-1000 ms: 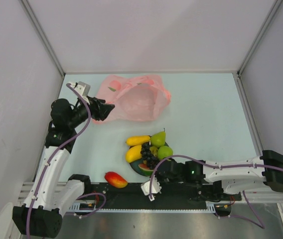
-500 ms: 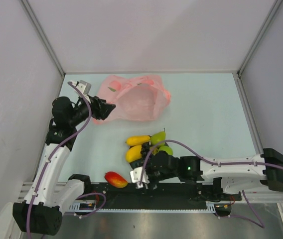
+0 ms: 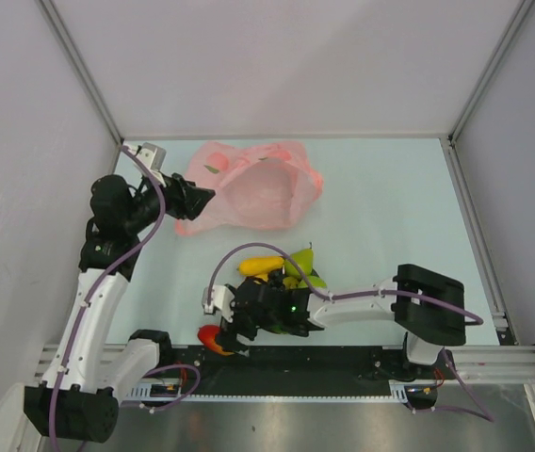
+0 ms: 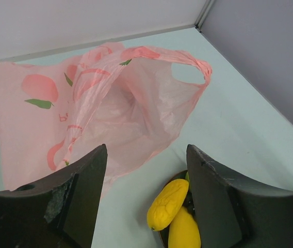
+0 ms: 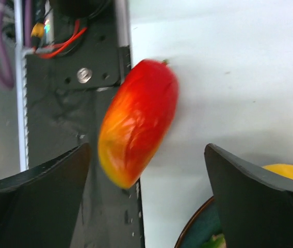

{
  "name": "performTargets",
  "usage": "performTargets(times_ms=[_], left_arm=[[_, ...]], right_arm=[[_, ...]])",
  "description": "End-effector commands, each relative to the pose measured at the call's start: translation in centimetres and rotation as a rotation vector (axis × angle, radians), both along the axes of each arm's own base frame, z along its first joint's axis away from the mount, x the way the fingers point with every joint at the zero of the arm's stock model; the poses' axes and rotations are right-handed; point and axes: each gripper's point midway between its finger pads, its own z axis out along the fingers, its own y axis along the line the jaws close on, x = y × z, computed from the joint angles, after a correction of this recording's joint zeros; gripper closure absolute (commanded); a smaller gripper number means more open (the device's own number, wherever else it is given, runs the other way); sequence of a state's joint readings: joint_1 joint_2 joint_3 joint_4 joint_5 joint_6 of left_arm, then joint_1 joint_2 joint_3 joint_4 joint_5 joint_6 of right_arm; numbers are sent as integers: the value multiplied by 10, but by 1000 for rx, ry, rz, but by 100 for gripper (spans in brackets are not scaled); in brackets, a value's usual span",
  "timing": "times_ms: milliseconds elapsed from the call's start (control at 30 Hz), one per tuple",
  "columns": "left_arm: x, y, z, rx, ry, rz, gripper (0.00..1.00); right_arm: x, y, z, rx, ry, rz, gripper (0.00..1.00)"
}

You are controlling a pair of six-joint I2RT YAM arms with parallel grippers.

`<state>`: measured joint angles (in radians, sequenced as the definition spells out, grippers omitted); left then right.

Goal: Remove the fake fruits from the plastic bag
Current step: Pick up the fake fruit from the center of the board.

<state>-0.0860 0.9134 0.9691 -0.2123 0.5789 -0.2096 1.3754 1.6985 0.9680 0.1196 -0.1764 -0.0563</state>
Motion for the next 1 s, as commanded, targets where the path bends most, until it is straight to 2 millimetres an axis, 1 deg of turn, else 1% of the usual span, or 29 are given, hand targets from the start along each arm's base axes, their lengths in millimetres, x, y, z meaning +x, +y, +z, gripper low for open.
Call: performTargets(times_ms=[0,100,133,167,200,233,333,367,433,467,500,533,567,600,633,667,700,733,767,800,833,867,900,933,967], left_arm=[[-6,4,18,-26,-50,10,32],[-6,7,14,-36,-45,20,32],[-6,8,13,-41,-41,24,32],[-6,9,13,-45,-40,29,32],[-5,11,13,-47,-38,35,32],[-5,11,14,-52,-37,36,32],[-5,14,15,-55,-37,44,32],[-6,15,16,-55,-40,47,32],[-5,16,15,-55,-40,51,32],[-4,17,15,-55,-40,54,32],[-5,18,14,-55,-40,54,32],[-4,18,14,-54,-43,54,32],[-3,19,13,-53,-42,57,32],[-3,19,14,-53,-44,60,32],[-4,18,15,-53,-47,56,32],[-4,19,16,-52,-51,58,32],[-5,19,18,-51,-53,57,32],[-4,19,21,-51,-59,55,32],[-5,19,24,-52,-63,55,32],[-4,18,25,-58,-59,56,32],[-4,17,30,-63,-66,47,32],[-4,17,32,-66,-64,45,32],[-2,16,35,-68,-61,44,32],[-2,16,35,-67,-56,41,32],[-1,16,36,-66,-50,38,32]], right_arm=[[12,33,23,102,60,-71,0],[8,40,21,103,106,-73,0],[4,41,13,88,122,-62,0],[2,42,10,82,129,-59,0],[2,42,6,70,134,-66,0],[6,41,-3,48,127,-87,0],[14,37,-14,13,123,-122,1],[15,36,-18,0,116,-124,5],[19,37,-16,7,90,-109,14],[20,38,-12,16,79,-103,25],[22,38,-9,22,72,-94,31],[22,42,-1,39,64,-83,41],[23,43,11,63,61,-71,45],[18,43,23,75,70,-39,49],[19,43,35,92,61,-29,56],[20,45,51,120,57,-27,58],[20,38,77,149,61,-26,60],[26,33,91,166,94,-57,62],[29,23,100,144,116,-78,64],[35,14,122,170,125,-109,67],[50,3,131,172,154,-173,69],[59,-14,128,124,160,-231,69],[66,-27,142,136,146,-264,67],[80,-39,143,121,131,-314,67],[88,-55,139,80,119,-366,66]])
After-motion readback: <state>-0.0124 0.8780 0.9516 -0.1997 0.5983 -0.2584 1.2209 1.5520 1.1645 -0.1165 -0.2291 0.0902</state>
